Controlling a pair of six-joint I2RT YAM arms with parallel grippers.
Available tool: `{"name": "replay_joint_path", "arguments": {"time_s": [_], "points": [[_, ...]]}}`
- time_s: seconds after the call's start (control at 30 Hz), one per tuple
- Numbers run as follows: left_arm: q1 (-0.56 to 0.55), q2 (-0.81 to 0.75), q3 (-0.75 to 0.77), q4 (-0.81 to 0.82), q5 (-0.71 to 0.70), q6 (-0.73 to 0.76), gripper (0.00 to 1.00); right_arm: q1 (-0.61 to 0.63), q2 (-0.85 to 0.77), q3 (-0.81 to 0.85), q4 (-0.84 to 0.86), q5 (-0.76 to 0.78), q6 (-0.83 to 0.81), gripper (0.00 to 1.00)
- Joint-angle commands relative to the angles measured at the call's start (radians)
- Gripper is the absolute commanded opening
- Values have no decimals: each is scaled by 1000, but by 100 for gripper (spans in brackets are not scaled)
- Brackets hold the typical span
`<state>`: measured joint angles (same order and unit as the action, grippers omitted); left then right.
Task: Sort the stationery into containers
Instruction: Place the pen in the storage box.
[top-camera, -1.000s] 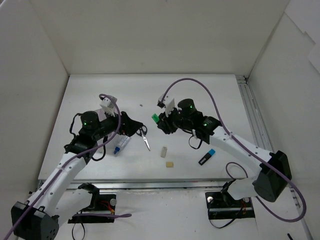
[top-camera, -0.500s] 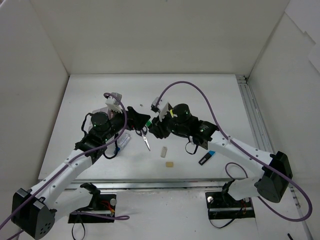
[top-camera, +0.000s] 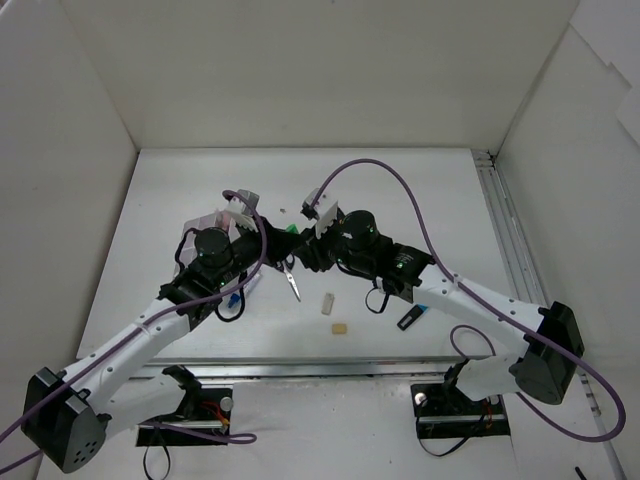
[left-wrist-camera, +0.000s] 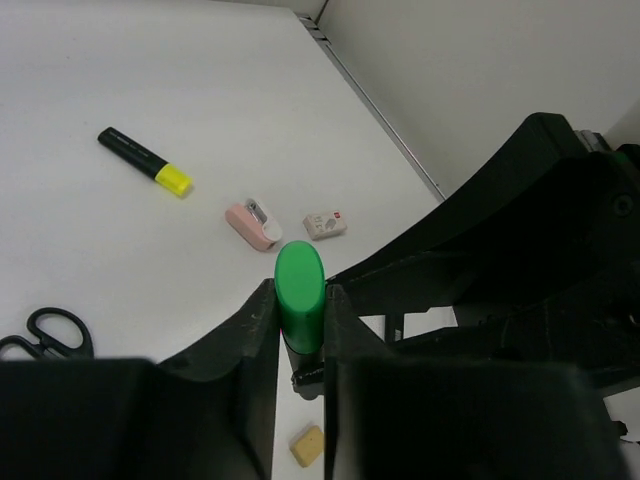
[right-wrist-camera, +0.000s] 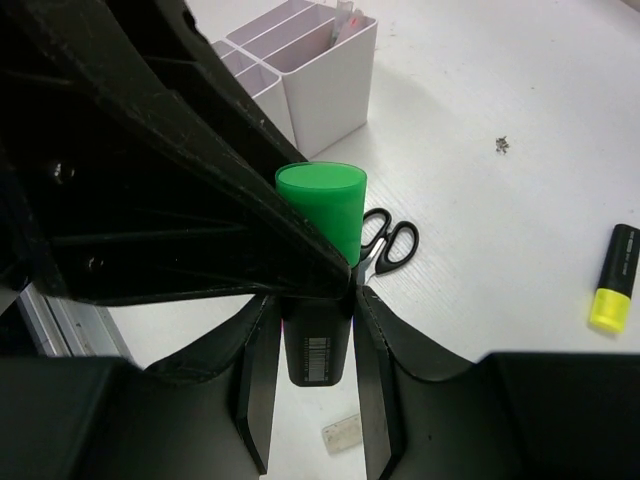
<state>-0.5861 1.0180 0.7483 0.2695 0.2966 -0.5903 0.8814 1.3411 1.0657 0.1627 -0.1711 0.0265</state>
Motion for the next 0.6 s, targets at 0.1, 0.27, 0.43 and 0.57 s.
{"name": "replay_joint_path", "arguments": {"time_s": [0.1, 0.27, 0.43, 0.57], "points": [[-4, -31, 71, 1, -107, 72, 0, 8, -14, 51, 117, 41, 44, 38], [51, -134, 68, -137, -292, 182, 0, 5, -74, 7, 22, 207, 113, 98], [241, -309, -18, -210, -513, 233, 0, -45, -203, -179, -6, 399, 255, 98], [360, -387, -102, -196, -525, 248, 0, -99, -357, -356, -25, 571, 441, 98]]}}
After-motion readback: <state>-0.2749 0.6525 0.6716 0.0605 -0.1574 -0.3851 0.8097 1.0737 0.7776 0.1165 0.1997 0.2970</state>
